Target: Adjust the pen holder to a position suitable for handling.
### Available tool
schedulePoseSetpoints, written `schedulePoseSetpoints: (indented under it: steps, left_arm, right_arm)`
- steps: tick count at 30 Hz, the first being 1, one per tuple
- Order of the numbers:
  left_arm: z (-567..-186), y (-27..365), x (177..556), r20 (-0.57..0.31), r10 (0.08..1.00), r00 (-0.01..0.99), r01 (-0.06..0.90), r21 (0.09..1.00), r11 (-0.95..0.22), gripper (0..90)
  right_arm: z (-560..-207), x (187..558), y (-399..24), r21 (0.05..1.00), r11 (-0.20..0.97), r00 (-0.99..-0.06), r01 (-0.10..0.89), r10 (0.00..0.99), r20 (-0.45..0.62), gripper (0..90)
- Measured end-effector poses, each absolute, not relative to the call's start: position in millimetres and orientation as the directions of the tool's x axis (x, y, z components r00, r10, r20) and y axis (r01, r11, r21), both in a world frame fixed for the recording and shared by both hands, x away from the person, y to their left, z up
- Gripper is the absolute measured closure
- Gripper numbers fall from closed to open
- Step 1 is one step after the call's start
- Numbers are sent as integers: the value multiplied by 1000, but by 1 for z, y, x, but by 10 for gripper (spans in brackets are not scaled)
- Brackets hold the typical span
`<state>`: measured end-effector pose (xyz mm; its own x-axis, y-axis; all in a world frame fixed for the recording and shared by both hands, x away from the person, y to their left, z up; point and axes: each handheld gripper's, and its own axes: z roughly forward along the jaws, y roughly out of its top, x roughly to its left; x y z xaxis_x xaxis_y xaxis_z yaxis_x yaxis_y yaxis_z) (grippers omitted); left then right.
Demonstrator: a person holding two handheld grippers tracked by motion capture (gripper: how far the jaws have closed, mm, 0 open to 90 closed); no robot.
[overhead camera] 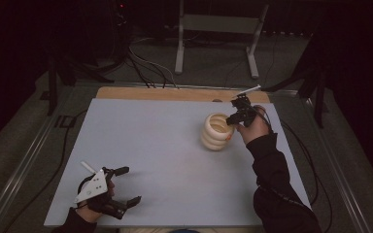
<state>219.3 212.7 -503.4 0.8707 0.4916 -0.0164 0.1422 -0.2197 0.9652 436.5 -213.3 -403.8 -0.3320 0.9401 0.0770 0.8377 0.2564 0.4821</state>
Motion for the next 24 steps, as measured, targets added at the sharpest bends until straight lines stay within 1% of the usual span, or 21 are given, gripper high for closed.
schedulePoseSetpoints:
  steps: [14, 24]
  left_arm:
    - [-504, 212, 220, -19, 489, 872, 145, 964, -222, 1]
    - [-504, 213, 219, -19, 488, 873, 145, 964, -223, 1]
  right_arm:
    - [-413, 434, -170, 475, 311, -409, 823, 905, 115, 755]
    - [-418, 430, -134, 452, 387, -471, 804, 878, 87, 755]
